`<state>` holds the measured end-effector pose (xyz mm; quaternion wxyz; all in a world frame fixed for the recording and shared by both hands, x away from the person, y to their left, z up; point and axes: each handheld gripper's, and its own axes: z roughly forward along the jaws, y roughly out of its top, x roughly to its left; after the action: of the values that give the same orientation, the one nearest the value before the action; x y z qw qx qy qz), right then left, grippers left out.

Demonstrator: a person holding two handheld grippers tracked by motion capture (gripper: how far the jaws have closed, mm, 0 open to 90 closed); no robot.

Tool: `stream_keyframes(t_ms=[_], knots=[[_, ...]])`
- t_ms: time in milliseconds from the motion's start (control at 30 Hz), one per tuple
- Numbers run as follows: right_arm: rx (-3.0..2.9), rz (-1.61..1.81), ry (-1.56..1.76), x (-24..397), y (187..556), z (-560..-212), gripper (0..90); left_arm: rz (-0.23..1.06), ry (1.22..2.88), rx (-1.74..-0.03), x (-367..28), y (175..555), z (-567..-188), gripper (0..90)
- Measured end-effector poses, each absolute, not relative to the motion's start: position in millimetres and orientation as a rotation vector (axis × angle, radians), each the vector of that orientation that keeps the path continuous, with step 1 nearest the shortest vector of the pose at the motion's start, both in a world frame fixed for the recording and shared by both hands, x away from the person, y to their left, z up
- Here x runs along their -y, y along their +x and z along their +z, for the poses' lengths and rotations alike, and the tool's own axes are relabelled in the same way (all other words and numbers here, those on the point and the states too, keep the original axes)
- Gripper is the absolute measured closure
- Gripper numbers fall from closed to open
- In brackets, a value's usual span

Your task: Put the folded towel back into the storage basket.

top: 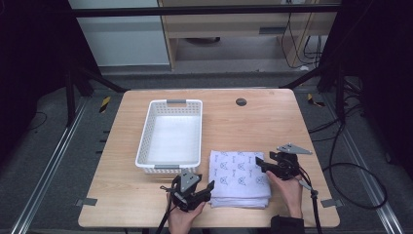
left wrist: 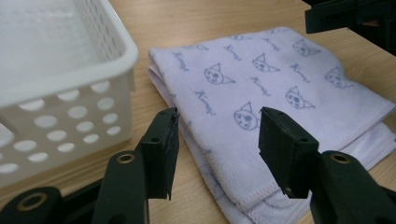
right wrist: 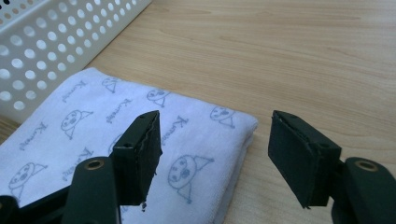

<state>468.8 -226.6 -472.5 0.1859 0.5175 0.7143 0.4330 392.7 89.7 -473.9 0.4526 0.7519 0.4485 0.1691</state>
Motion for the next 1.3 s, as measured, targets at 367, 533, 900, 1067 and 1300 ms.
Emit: stream_keyframes(t_ms=[367,533,900,1067,1300], knots=[[-2.037,1.196,1.495,224.5,471.6,-486.1,37.1,0.398,1.917,-1.172,-80.1,403.1,-494.2,44.4],[-2.049,1.187,1.511,225.0,473.7,-492.1,37.8,0.385,1.935,-1.189,-78.3,408.2,-500.5,42.0],[-2.066,1.157,1.555,223.7,476.6,-500.4,41.3,0.367,1.959,-1.206,-75.5,414.0,-503.8,36.8],[-2.078,1.165,1.565,222.3,477.3,-503.5,48.9,0.378,1.965,-1.199,-73.4,412.6,-504.2,39.4],[-2.080,1.231,1.604,223.0,476.4,-505.7,60.3,0.297,1.952,-1.209,-70.6,412.5,-502.4,56.8]])
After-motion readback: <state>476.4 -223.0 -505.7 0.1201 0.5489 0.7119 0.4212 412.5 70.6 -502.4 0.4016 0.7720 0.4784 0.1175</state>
